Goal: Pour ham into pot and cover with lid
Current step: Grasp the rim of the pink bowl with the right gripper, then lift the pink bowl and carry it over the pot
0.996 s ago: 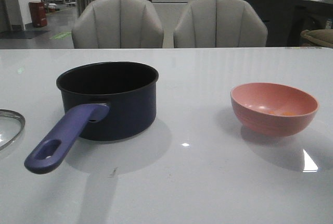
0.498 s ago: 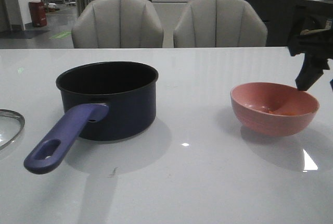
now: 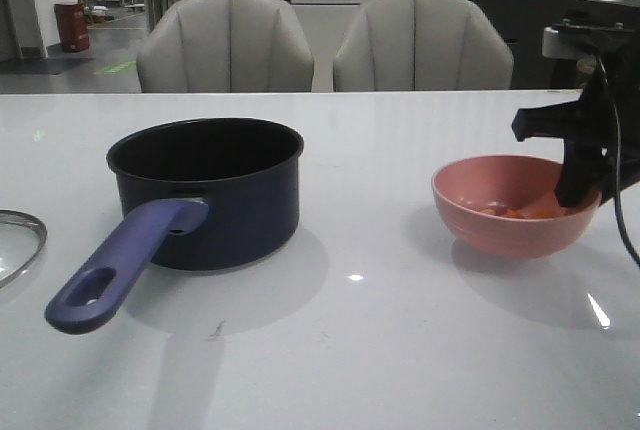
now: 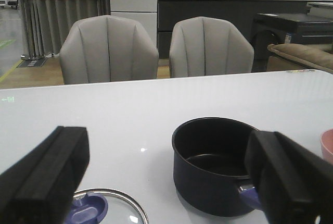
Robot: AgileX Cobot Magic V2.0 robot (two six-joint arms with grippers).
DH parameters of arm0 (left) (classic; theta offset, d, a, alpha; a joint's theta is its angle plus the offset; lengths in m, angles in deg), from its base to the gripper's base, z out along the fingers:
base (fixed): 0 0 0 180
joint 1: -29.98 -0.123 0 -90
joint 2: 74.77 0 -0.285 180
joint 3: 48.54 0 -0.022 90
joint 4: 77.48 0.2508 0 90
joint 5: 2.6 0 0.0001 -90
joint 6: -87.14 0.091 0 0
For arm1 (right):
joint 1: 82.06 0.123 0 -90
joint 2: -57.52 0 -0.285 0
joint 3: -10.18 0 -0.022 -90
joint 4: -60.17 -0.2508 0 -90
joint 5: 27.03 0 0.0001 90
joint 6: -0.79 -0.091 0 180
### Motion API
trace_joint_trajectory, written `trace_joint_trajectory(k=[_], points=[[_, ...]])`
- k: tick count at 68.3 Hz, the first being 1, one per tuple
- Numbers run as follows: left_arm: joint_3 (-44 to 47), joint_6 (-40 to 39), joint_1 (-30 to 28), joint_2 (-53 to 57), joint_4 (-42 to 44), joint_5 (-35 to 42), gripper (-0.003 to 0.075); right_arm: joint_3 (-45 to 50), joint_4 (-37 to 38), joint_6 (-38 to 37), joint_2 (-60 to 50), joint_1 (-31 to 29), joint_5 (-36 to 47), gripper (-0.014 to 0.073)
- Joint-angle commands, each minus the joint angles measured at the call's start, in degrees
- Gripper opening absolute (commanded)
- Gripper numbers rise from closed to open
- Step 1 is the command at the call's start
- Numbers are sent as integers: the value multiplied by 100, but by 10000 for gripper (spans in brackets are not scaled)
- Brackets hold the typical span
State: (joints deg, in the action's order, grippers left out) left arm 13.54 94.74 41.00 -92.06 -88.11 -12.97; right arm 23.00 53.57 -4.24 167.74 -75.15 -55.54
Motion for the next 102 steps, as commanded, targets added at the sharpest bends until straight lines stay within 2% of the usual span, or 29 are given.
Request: trace_joint_trajectory(k=[1,10,20,30,39,50,62,70,89,102], points=[[-164,-16,46,-52,-70,490,636,-495,5,46,-412,-33,-112,148],[-164,-16,46,-52,-70,490,636,-864,-39,90,-565,41,-142,146],[-164,-16,46,-52,-70,490,636,-1368,-565,235,-668,290,-333,136],[-164,-16,46,-52,-70,490,636,-2013,-634,940,-636,922,-605,137],[-164,-16,46,-52,-70,490,636,-2629,-638,944,-514,1514,-661,137],[-164,-16,46,-52,-70,490,636,-3528,-638,930,17,2118,-1119,137],[-164,-16,46,-52,-70,490,636,-4432,-633,930,681,2410,-1537,137],[-164,-16,46,-52,-70,490,636,-4792,-257,930,886,2482,-1186,137],[-164,-16,46,-52,-70,490,636,-4783,919,930,801,2534,1,137],[-164,-16,46,-52,-70,490,636,-4296,1844,925,688,2777,937,137]])
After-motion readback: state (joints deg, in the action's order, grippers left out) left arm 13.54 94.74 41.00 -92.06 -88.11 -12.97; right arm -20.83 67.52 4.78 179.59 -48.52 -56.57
